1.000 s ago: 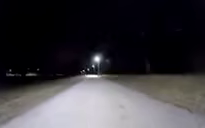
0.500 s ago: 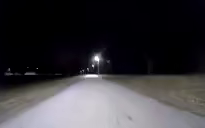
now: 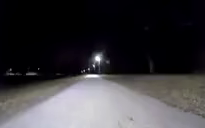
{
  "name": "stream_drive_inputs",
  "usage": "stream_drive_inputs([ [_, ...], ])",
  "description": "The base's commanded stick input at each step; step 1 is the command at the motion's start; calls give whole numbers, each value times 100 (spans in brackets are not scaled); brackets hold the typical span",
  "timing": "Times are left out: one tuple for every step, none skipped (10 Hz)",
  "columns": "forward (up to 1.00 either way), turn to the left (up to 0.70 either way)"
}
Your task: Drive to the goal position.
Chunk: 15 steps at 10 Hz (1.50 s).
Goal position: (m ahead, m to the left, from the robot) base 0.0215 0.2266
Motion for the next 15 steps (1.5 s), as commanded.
stream_drive_inputs([
  [100, 3],
  [100, 13],
  [100, 26],
  [100, 14],
  [100, 2],
  [100, 0],
  [100, 0],
  [100, 0],
  [100, 0],
  [100, 0],
  [100, 0],
  [100, 0],
  [100, 0],
  [100, 0],
  [100, 0],
])
